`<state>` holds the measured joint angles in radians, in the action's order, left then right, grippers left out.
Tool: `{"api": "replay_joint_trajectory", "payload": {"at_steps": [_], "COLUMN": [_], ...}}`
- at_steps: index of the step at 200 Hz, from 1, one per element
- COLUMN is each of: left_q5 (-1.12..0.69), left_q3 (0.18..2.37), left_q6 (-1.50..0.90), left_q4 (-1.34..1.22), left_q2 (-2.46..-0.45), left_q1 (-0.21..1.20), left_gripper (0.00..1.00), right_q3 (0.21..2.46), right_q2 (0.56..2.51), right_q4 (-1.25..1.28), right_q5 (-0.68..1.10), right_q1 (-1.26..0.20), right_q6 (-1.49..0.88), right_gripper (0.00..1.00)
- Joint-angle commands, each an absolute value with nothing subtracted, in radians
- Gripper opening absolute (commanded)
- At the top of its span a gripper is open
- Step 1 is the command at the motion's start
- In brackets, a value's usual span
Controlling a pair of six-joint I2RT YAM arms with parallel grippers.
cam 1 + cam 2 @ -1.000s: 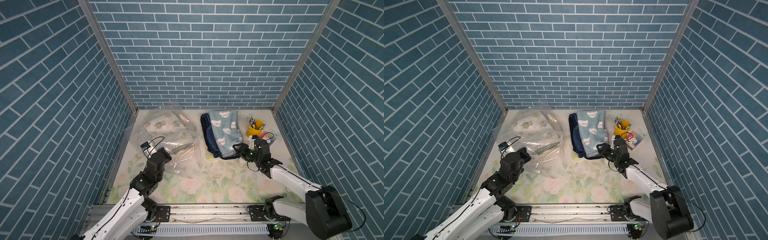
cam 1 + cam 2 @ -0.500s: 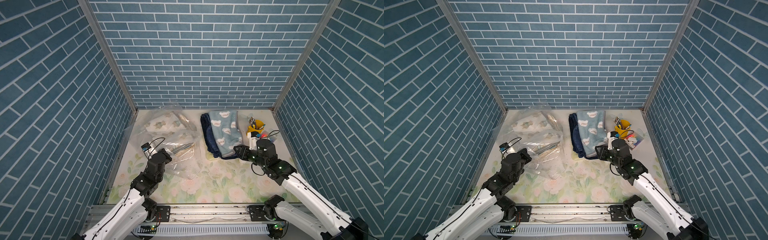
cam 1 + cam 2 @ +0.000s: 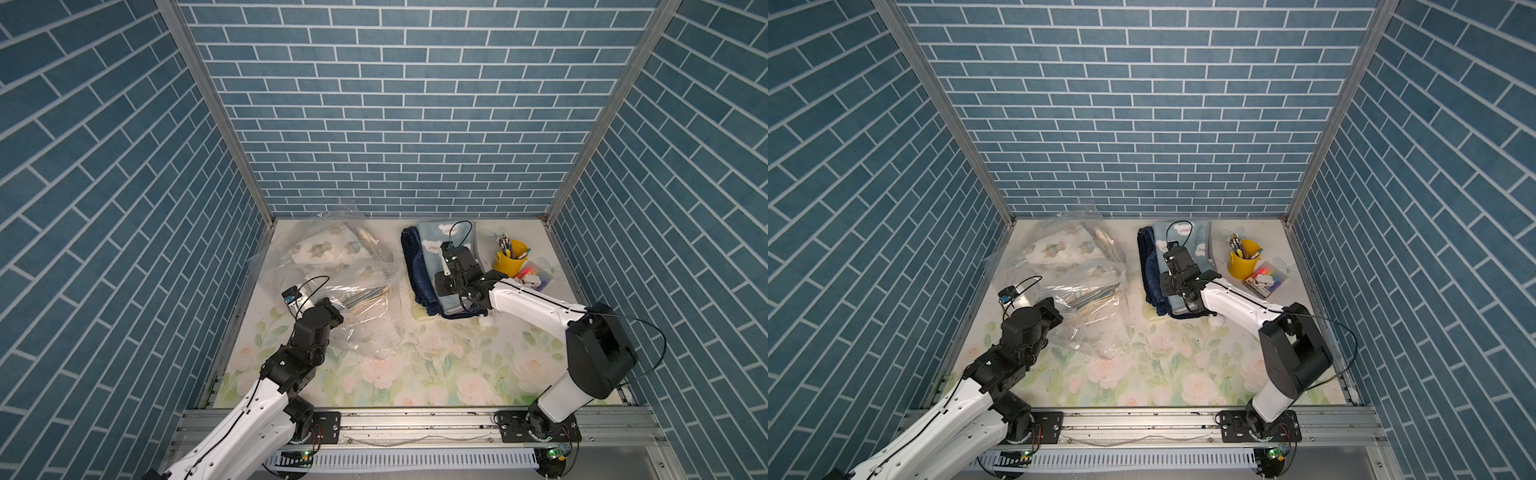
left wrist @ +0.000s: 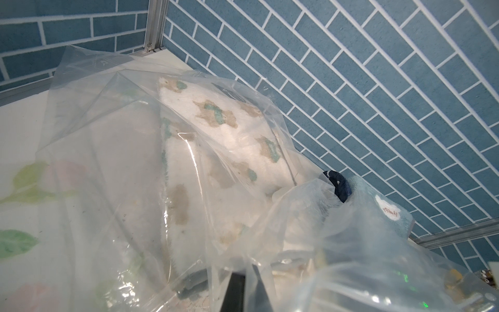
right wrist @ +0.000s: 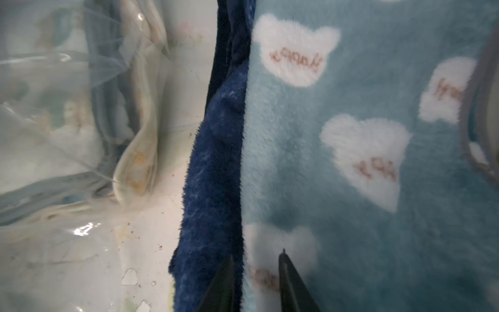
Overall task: Take the blanket out of the vacuum bag
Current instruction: Place the blanket at the center of the board.
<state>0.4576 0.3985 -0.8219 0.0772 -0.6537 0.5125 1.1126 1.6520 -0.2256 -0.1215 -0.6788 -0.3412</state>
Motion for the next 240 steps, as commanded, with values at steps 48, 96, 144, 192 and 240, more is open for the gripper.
{"api": "replay_joint_trajectory", "payload": {"at_steps": [48,96,144,192,240], "left_q5": [0.430,0.430,0.430,0.430,0.417], "left_q3": [0.375,0.372,0.377,0.384,0.406], "left_q6": [-0.831,-0.831,-0.826,-0.822,-0.817], "left_q4": [0.086,0.077,0.074,0.068,0.077], "left_q2": [-0.646,-0.653,-0.669,-0.676,-0.685], "left_q1": [0.505,0.505,0.505,0.505,0.505], "left_gripper": [0.00,0.00,0.00,0.00,0.00], "right_q3": [1.042,1.031,1.034,1.048,1.084], "right_q2": [1.702,1.747,1.657,1.500,1.505], "right_q4": [-0.176,-0.167,-0.170,-0.186,-0.182], "right_q5": [-0.159,-0.210,-0.191,-0.081,0.071], "right_q1": [-0.681,-0.678,-0.678,-0.678,-0.674], "right_q6": [-0.274,-0.278,-0.296,-0.296,-0.279], "right_gripper": [0.60,0.47,0.06,0.00,0.00]}}
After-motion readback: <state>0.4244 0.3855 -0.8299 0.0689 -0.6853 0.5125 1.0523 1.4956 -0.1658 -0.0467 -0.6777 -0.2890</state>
